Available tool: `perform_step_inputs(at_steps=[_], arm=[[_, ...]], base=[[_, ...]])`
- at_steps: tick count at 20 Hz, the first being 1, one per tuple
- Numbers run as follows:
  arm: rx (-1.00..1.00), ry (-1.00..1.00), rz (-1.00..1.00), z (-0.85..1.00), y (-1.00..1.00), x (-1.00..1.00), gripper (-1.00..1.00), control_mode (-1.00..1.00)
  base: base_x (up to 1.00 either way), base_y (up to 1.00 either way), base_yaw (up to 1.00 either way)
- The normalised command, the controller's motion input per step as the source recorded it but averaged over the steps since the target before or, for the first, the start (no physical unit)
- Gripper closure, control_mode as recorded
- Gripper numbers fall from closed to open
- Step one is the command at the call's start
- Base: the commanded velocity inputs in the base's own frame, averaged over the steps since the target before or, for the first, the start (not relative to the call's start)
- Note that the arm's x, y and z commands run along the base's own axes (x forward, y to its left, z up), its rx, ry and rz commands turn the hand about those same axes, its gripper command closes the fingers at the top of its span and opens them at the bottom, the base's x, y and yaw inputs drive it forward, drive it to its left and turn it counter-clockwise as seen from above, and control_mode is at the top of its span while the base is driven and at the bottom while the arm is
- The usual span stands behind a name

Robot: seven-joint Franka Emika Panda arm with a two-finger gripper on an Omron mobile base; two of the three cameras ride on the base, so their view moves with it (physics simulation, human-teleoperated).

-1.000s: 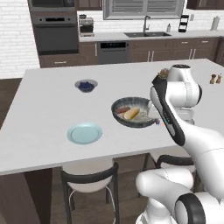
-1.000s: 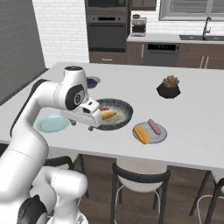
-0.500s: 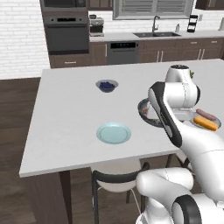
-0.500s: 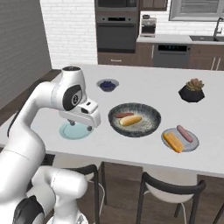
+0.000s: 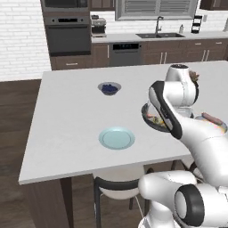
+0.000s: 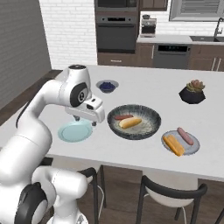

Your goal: Place one bun and one sausage from the bowl on each plate.

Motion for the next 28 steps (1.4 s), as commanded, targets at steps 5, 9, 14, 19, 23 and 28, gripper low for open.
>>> perform_step_inputs(at_steps=[5,9,14,19,23,28], arm=[[0.04,0.05,-0.05,-0.04,-0.69,0.97,-1.00,-1.00],[0.00,0.01,-0.14,-0.24,-0.72,0.75,-1.00,-1.00],[0.00,0.00,-0.14,-0.45,-0.39,0.73,-1.00,-1.00],[0.03,0.00,-0.12,-0.54,-0.32,0.74,-1.00,-1.00],[0.04,-0.01,-0.03,-0.42,-0.19,0.77,-1.00,-1.00],[0.05,0.00,0.00,-0.32,-0.30,0.69,-1.00,-1.00]], base=[[0.00,0.00,0.00],[0.00,0.00,0.00],[0.00,0.00,0.00],[0.00,0.00,0.00],[0.00,0.00,0.00],[0.00,0.00,0.00]])
